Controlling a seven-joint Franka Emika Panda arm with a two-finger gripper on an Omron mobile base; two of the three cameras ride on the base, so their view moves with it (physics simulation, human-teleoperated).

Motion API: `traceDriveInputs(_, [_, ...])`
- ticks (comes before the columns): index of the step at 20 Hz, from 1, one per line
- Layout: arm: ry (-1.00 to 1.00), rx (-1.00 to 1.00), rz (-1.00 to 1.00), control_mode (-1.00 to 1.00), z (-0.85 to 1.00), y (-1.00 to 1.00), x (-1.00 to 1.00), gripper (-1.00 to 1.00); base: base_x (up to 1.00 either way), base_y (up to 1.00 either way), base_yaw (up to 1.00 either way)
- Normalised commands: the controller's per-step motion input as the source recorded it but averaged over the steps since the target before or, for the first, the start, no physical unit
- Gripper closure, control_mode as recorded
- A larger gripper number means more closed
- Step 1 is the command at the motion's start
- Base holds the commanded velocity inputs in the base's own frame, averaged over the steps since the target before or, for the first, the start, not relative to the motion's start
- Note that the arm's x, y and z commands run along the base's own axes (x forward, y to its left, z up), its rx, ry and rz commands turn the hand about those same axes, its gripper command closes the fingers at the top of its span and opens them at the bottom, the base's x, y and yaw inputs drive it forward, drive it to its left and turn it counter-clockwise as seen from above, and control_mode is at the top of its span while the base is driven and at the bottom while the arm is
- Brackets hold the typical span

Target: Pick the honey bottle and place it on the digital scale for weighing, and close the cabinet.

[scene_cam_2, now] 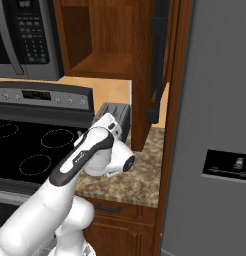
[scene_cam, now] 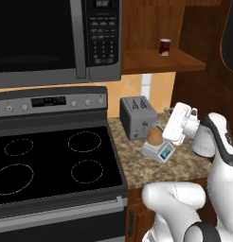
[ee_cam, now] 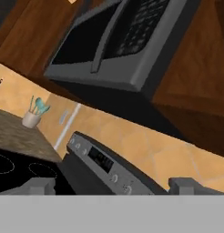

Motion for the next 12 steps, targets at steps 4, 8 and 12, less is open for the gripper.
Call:
traceDriveInputs(4, [-0.32,-0.2,-0.26,-1.0,0.49,0.63,-0.95,-1.0,0.0,0.0,0.0])
traceDriveInputs(8, [-0.28,-0.13,-0.3,-1.0,0.74,0.31,-0.83,-1.0,0.0,0.0,0.0])
traceDriveInputs(12, [-0.16,-0.13,-0.27,-1.0,0.87,-0.05,-1.0,-1.0,0.0,0.0,0.0])
